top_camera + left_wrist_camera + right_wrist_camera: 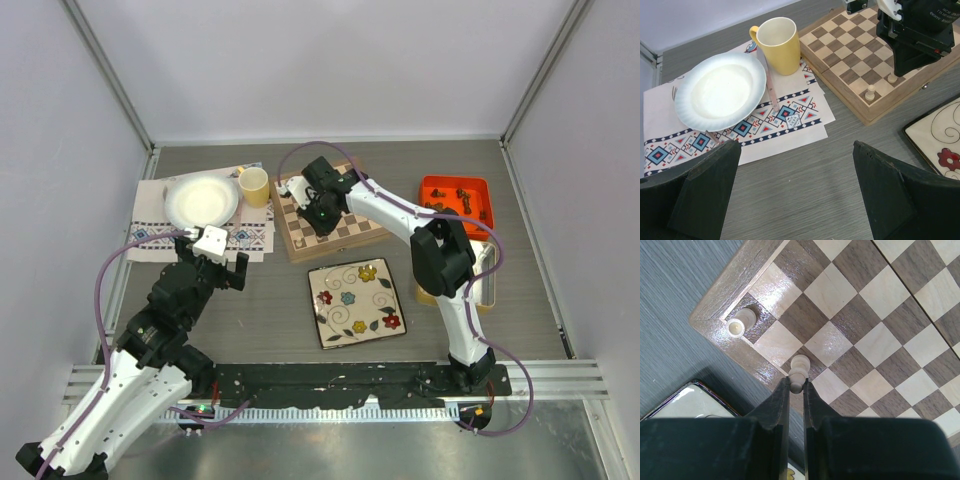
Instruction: Set up the chess pieces on the board
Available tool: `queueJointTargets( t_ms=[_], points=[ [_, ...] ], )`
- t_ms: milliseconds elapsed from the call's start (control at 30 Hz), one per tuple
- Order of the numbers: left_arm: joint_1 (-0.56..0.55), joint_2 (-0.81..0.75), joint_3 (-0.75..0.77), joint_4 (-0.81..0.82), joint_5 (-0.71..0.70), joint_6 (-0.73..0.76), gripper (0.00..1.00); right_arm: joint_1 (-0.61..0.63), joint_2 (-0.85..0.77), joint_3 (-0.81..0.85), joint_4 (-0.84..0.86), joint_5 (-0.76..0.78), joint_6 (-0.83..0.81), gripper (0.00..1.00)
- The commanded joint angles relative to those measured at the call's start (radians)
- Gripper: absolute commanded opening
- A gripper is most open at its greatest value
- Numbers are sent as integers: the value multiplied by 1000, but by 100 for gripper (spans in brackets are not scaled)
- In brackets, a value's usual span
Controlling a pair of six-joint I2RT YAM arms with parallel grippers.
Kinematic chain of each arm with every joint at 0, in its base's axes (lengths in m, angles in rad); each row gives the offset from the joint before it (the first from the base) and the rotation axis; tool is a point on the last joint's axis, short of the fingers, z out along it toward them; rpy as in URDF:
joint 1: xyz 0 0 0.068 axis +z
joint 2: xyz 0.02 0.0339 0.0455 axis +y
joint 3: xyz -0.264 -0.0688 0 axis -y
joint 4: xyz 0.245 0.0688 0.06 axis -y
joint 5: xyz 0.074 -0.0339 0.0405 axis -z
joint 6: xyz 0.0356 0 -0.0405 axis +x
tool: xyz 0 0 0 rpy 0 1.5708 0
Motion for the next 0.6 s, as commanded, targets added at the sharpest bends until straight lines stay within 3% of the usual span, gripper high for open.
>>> queueJointTargets(
  t_ms=[0,567],
  points=[
    [9,-5,13,55,14,-14,100,3,-55,-3,8,27,-8,10],
    [10,-2,11,52,17,-14,100,-3,-57,-11,-2,1,4,13]
  ],
)
